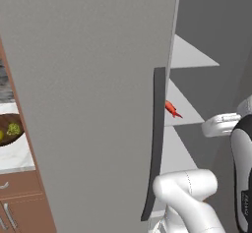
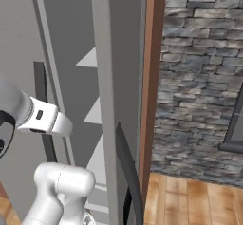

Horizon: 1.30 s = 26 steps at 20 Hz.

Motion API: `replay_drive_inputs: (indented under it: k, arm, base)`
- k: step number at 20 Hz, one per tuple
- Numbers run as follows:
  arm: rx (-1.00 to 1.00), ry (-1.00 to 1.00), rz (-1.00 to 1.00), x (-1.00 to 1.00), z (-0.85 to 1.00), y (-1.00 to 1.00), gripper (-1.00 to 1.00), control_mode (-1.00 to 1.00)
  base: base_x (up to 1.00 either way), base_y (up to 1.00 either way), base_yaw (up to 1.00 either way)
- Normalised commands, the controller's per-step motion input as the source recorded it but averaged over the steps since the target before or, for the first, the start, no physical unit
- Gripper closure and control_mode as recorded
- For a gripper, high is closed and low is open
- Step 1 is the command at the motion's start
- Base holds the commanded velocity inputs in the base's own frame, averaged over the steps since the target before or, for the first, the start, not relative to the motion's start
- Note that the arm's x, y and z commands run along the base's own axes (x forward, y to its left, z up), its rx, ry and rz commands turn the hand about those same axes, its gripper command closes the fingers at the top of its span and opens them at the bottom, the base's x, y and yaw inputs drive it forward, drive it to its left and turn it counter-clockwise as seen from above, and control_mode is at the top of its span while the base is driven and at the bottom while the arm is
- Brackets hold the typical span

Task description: Take the lemon, broccoli, and fish from the freezer and place them in the bowl on the counter.

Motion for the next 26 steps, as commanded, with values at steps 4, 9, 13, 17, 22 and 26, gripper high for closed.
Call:
replay_drive_inputs:
  k: [4,9,13,17,22,26]
  arm:
    - [0.01,0.0,0.0,0.17,0.0,-0.49,-1.0,-1.0]
    - [0.02,0.0,0.0,0.52,-0.1,-0.38,-1.0,-1.0]
    - [0.0,-0.07,0.0,0.51,-0.3,0.0,-1.0,-1.0]
    - [0.0,-0.09,0.0,0.74,-0.33,0.03,-1.0,-1.0]
    - [0.0,-0.09,0.0,0.78,-0.34,0.0,-1.0,-1.0]
    - [0.0,-0.08,0.0,0.71,-0.43,0.0,-1.0,-1.0]
  base:
    - [0.0,0.0,0.0]
    - [0.0,0.0,0.0]
    - [0.0,0.0,0.0]
    - [0.0,0.0,0.0]
    - [0.0,0.0,0.0]
    - [0.0,0.0,0.0]
